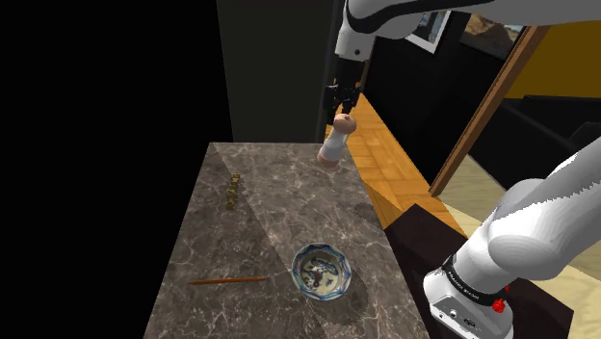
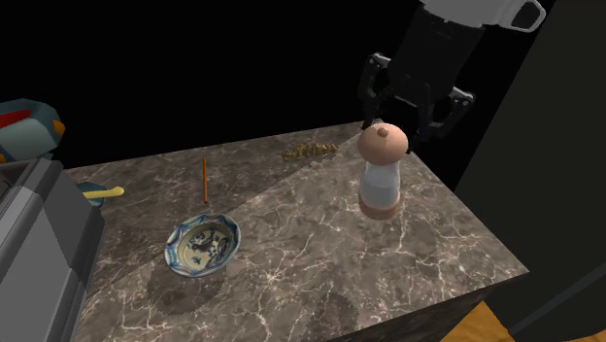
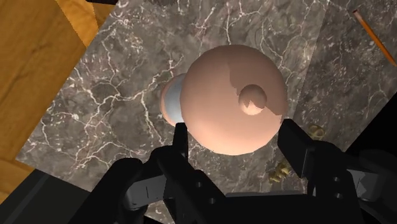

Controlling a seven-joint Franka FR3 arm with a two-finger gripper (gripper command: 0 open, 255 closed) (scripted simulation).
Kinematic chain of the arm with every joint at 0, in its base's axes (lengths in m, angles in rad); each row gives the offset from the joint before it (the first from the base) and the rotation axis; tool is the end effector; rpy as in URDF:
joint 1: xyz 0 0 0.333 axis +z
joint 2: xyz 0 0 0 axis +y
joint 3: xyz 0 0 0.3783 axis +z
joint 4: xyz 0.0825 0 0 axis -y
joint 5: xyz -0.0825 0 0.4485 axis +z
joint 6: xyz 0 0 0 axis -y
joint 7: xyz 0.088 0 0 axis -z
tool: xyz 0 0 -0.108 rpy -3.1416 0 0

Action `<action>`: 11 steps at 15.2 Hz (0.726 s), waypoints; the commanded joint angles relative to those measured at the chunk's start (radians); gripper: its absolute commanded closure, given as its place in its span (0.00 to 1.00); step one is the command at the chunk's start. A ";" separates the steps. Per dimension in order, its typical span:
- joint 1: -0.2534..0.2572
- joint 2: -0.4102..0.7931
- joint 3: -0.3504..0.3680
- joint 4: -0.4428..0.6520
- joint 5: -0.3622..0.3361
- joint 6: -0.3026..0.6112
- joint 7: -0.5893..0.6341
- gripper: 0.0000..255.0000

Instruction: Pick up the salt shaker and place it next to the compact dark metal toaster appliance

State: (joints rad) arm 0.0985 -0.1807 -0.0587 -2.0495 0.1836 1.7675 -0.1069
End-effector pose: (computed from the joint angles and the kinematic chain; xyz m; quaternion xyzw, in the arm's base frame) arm 0.5422 0.0360 0.5522 -0.9930 -0.0512 0.0475 0.0957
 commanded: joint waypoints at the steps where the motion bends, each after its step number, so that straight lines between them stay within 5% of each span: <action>1: 0.000 -0.003 0.000 0.023 -0.001 -0.026 0.005 1.00; 9: -0.001 -0.004 -0.002 0.103 -0.004 -0.105 0.017 1.00; 10: -0.001 -0.004 -0.002 0.103 -0.004 -0.105 0.017 0.00; 11: -0.002 -0.040 0.003 0.036 -0.009 -0.058 0.030 0.00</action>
State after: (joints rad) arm 0.0972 -0.2044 -0.0585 -1.9815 0.1771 1.6842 -0.0840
